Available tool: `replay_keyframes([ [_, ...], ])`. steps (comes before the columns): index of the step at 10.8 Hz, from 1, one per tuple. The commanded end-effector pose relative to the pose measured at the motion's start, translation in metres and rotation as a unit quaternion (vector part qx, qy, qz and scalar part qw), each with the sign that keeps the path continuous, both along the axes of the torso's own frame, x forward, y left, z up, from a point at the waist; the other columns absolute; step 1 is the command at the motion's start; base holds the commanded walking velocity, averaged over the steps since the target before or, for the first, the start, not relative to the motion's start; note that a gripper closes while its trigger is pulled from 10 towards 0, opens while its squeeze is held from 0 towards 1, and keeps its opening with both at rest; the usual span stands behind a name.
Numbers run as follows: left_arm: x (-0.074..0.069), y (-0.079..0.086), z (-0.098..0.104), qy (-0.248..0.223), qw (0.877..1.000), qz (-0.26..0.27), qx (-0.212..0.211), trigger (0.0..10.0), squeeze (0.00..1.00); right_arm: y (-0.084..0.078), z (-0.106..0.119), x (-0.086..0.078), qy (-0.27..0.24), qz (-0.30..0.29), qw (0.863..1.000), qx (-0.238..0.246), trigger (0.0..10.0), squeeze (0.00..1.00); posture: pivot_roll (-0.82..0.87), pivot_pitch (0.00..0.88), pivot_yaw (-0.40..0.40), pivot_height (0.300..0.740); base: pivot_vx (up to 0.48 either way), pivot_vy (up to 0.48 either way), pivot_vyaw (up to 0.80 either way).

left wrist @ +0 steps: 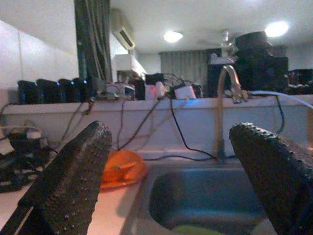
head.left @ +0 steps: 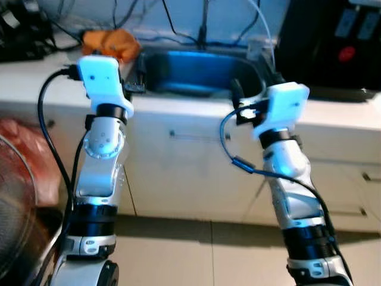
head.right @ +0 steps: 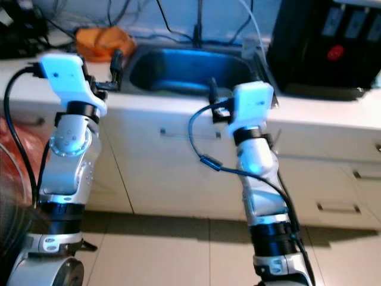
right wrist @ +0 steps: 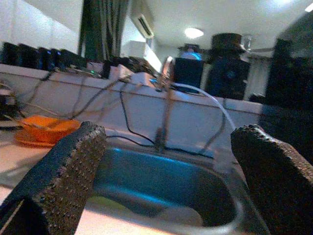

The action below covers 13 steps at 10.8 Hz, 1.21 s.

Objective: Kitchen organization

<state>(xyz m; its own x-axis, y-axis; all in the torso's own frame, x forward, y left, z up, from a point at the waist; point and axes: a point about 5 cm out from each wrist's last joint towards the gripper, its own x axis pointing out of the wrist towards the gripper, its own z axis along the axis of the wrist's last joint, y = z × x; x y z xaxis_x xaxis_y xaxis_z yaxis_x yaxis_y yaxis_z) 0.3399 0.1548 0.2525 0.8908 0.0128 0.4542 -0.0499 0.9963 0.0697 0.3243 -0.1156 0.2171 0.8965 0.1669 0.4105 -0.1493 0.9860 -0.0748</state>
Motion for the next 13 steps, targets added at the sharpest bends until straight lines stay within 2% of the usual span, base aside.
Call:
replay_keyframes([
  [1, -0.0004, 0.0083, 0.0027, -0.001, 1.000, 0.014, 0.000, 10.0, 0.00, 0.0073, 0.0035, -0.0017, -0.005, 0.016, 1.000, 0.004, 10.0, 0.00, 0.04, 0.034, -0.045, 0.740, 0.465, 0.000, 0.49],
  [2, -0.0003, 0.0084, 0.0023, 0.000, 1.000, 0.015, 0.000, 10.0, 0.00, 0.0075, 0.0033, -0.0019, -0.005, 0.016, 1.000, 0.004, 10.0, 0.00, 0.04, 0.035, -0.043, 0.740, 0.465, 0.000, 0.80],
  [8, 0.0015, 0.0081, 0.0019, 0.004, 1.000, 0.010, 0.004, 10.0, 0.00, 0.0045, 0.0015, -0.0005, 0.006, 0.006, 1.000, 0.022, 10.0, 0.00, 0.04, 0.032, -0.037, 0.740, 0.465, 0.000, 0.00],
  [11, 0.0016, 0.0072, 0.0021, 0.006, 1.000, 0.009, 0.006, 10.0, 0.00, 0.0027, 0.0014, 0.0011, 0.010, 0.003, 1.000, 0.027, 10.0, 0.00, 0.04, 0.032, -0.037, 0.740, 0.465, 0.000, -0.68],
  [13, 0.0014, 0.0069, 0.0013, 0.007, 1.000, 0.007, 0.004, 10.0, 0.00, 0.0031, 0.0015, 0.0004, 0.008, 0.003, 1.000, 0.025, 10.0, 0.00, 0.05, 0.029, -0.038, 0.740, 0.465, 0.000, 0.00],
])
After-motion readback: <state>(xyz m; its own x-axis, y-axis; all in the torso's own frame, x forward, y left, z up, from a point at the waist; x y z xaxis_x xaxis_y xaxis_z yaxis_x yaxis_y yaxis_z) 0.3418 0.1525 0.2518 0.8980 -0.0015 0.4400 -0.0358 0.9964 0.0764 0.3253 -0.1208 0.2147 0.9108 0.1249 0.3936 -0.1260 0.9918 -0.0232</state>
